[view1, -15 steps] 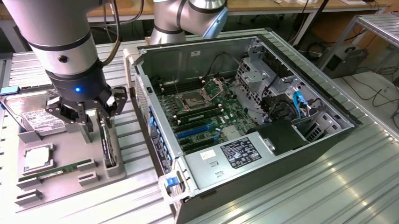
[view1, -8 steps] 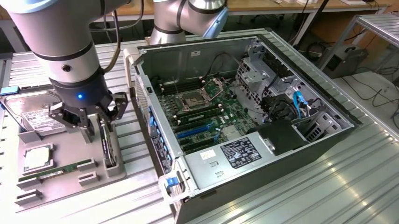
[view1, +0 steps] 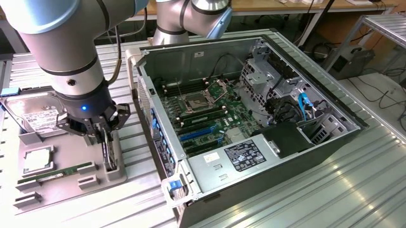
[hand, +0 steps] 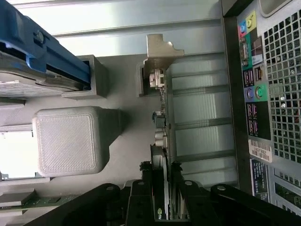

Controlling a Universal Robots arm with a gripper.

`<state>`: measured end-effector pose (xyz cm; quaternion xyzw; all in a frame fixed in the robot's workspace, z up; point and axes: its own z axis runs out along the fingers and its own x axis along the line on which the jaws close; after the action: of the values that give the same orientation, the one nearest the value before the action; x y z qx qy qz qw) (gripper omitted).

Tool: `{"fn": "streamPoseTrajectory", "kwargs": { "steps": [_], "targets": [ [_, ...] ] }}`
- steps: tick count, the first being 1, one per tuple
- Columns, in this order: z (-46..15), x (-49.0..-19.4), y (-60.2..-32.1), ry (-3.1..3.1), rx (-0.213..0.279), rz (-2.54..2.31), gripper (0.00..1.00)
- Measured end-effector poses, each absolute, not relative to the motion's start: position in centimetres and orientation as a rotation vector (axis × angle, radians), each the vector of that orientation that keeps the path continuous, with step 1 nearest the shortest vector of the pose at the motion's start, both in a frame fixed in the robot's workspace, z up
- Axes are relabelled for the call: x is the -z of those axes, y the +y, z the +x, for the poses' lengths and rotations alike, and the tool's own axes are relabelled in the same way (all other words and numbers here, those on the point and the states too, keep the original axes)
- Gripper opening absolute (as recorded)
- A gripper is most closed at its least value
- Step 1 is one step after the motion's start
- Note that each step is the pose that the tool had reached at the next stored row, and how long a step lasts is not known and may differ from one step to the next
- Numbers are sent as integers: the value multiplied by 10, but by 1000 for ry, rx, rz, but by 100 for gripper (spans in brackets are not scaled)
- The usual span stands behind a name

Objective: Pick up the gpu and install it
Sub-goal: 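Pick up the gpu and move the gpu toward the slot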

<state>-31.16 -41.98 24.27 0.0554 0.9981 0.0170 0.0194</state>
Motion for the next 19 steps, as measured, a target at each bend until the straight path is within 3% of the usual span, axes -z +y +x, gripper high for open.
{"fn": "streamPoseTrajectory", "kwargs": {
  "steps": [19],
  "targets": [
    [-312,-243,-420,3103,-55,37,26]
  ]
}}
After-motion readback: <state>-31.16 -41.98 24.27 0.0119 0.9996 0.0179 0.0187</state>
